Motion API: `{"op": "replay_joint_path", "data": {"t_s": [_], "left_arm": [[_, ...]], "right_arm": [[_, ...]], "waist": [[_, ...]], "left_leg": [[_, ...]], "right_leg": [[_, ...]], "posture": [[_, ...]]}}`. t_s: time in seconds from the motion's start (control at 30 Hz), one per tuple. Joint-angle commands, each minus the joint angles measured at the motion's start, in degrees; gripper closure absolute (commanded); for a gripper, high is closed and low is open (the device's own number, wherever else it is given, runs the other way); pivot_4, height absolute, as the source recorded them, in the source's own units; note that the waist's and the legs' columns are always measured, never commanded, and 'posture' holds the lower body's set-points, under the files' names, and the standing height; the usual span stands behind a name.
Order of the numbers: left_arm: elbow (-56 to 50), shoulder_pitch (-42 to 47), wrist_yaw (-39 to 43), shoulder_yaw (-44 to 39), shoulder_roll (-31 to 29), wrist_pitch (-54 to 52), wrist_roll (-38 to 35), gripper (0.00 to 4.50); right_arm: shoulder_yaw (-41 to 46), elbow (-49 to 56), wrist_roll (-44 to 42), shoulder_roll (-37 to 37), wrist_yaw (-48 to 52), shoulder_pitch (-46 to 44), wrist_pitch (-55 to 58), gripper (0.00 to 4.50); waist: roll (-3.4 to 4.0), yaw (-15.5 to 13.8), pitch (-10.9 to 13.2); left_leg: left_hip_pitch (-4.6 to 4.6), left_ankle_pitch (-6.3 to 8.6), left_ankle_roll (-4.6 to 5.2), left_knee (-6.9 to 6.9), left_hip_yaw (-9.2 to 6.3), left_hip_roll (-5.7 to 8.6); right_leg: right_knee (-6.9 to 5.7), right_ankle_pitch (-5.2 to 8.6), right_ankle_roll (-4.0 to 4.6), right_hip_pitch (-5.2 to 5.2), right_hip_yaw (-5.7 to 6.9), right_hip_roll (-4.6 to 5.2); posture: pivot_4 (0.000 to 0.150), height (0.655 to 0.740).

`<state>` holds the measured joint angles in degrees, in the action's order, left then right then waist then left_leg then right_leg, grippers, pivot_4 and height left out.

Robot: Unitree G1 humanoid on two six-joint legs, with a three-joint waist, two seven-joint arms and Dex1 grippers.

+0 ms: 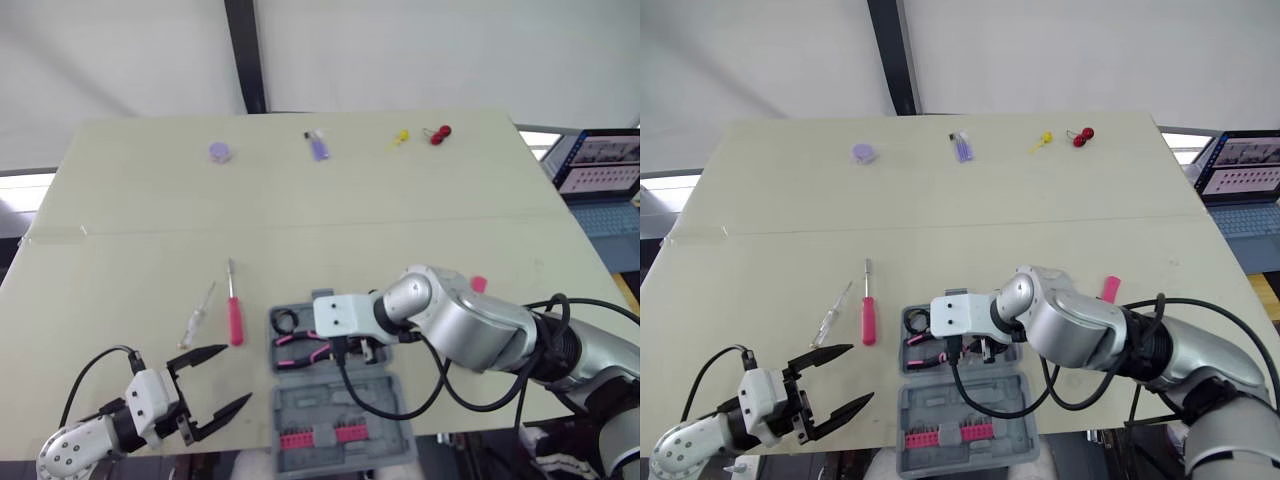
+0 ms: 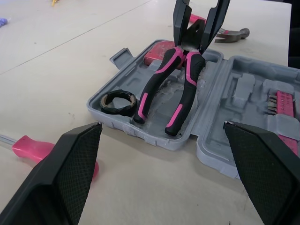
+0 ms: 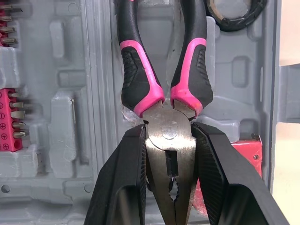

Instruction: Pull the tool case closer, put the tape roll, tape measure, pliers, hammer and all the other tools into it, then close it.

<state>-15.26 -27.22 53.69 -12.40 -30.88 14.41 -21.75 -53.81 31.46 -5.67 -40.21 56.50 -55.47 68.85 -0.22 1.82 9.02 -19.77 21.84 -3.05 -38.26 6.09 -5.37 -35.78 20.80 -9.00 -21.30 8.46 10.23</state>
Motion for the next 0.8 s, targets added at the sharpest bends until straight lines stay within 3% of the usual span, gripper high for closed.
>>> {"op": "replay_joint_path", "data": {"t_s": [0.03, 0.8], "left_arm": [[-1.12, 0.11, -0.37, -0.17, -0.43, 0.61, 0.12, 0.00], [-0.31, 1.54, -1.05, -0.35, -1.42, -0.01, 0.33, 0.00]], "right_arm": [[0.41, 1.00, 0.35, 0.56, -0.64, -1.05, -0.70, 3.53], [-2.48, -4.75, 3.65, 2.54, -2.78, 3.20, -5.76, 3.53]], "waist": [[0.00, 0.01, 0.00], [-0.01, 0.16, -0.07]], "left_leg": [[0.00, 0.00, 0.00, 0.00, 0.00, 0.00], [0.03, 0.00, 0.00, 0.01, 0.00, 0.00]], "right_leg": [[0.00, 0.00, 0.00, 0.00, 0.00, 0.00], [-0.06, 0.00, 0.00, -0.01, 0.03, 0.00]], "posture": [[0.150, 0.7400], [0.150, 0.7400]]}}
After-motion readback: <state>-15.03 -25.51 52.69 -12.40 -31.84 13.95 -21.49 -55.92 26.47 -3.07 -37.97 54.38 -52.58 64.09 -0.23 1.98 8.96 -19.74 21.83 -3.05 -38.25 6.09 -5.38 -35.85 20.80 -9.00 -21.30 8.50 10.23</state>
